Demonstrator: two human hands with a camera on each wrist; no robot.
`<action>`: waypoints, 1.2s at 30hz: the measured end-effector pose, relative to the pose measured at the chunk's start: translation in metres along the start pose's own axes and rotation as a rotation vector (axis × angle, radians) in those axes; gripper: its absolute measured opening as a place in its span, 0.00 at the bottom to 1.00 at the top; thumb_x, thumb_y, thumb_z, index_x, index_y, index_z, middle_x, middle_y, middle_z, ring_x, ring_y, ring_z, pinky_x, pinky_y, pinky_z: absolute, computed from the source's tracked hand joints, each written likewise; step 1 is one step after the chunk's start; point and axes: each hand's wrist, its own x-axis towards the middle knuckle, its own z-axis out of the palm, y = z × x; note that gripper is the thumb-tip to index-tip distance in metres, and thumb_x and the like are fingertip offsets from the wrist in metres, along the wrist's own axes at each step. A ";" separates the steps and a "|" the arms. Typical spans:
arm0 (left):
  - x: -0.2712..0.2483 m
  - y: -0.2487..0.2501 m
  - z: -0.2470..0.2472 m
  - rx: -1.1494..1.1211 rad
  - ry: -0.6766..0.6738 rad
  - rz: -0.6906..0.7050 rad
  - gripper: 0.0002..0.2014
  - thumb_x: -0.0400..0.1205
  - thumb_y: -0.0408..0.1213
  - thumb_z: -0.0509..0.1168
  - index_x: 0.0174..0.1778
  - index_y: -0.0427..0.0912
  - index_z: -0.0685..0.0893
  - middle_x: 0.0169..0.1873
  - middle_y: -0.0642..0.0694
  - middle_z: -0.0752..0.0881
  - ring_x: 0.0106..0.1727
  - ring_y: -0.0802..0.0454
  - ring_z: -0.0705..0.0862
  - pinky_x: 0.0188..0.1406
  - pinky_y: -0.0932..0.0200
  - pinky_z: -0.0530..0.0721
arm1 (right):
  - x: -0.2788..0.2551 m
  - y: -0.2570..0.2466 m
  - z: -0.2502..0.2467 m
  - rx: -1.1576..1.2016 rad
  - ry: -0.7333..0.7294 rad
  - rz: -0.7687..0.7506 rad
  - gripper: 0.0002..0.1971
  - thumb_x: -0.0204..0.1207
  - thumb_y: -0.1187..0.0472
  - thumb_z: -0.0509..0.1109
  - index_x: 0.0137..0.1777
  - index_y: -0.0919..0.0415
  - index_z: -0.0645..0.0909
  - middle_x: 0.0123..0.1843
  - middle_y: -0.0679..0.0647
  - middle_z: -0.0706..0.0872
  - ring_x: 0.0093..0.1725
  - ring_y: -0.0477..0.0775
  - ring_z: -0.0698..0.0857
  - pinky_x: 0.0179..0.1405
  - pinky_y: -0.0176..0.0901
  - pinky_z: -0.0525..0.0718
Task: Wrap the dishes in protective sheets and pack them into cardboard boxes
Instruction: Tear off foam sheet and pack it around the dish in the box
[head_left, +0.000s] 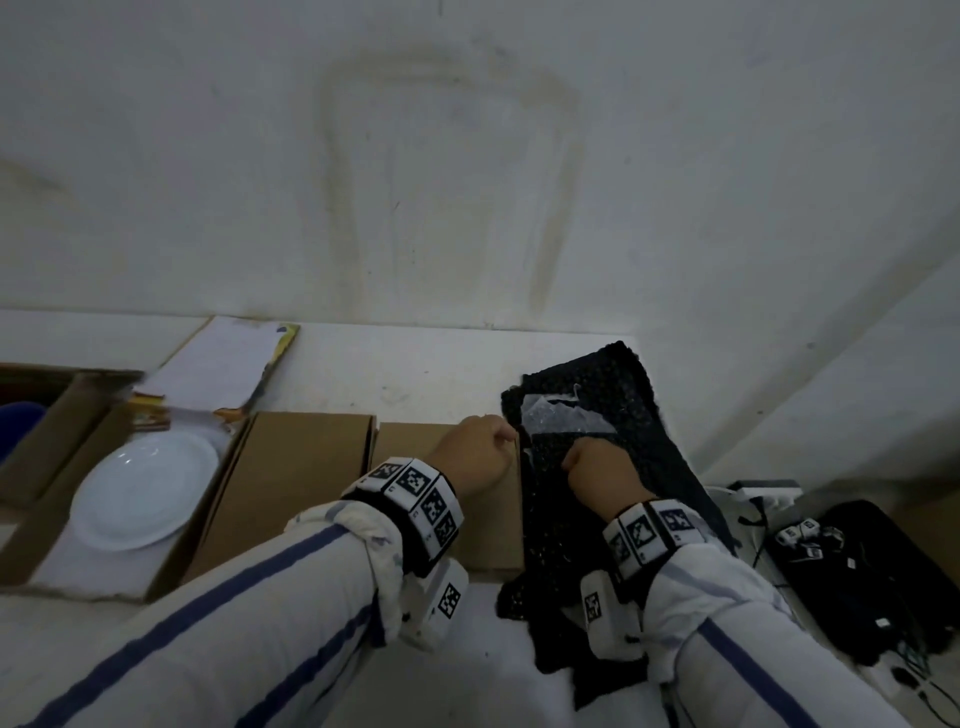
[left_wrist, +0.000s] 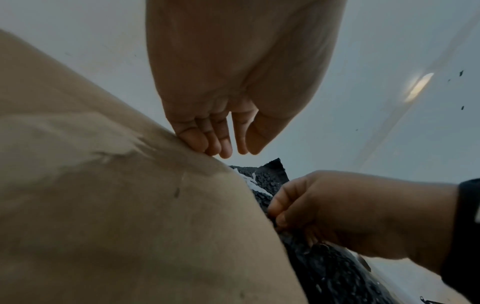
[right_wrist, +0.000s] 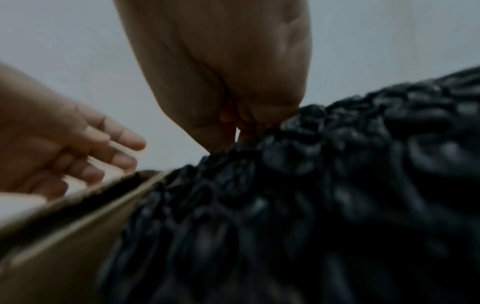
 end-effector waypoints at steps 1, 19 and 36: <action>-0.001 0.001 -0.001 -0.011 -0.005 0.008 0.17 0.84 0.31 0.57 0.69 0.42 0.77 0.70 0.44 0.77 0.70 0.47 0.75 0.68 0.55 0.75 | 0.001 0.001 -0.007 0.047 0.007 0.011 0.14 0.80 0.69 0.57 0.56 0.68 0.84 0.59 0.62 0.86 0.57 0.61 0.84 0.59 0.47 0.81; -0.013 0.014 0.015 0.000 -0.103 0.045 0.25 0.81 0.39 0.66 0.75 0.43 0.71 0.72 0.44 0.75 0.71 0.49 0.75 0.67 0.58 0.73 | -0.006 0.009 -0.003 0.223 0.012 -0.098 0.23 0.73 0.70 0.68 0.69 0.60 0.75 0.67 0.62 0.75 0.64 0.61 0.78 0.63 0.41 0.74; -0.083 -0.072 -0.097 -0.722 0.382 -0.123 0.07 0.77 0.22 0.63 0.42 0.38 0.78 0.33 0.43 0.82 0.31 0.52 0.81 0.25 0.69 0.82 | -0.036 -0.166 -0.030 0.866 -0.231 -0.546 0.24 0.76 0.69 0.70 0.68 0.47 0.77 0.57 0.53 0.82 0.44 0.49 0.84 0.40 0.36 0.85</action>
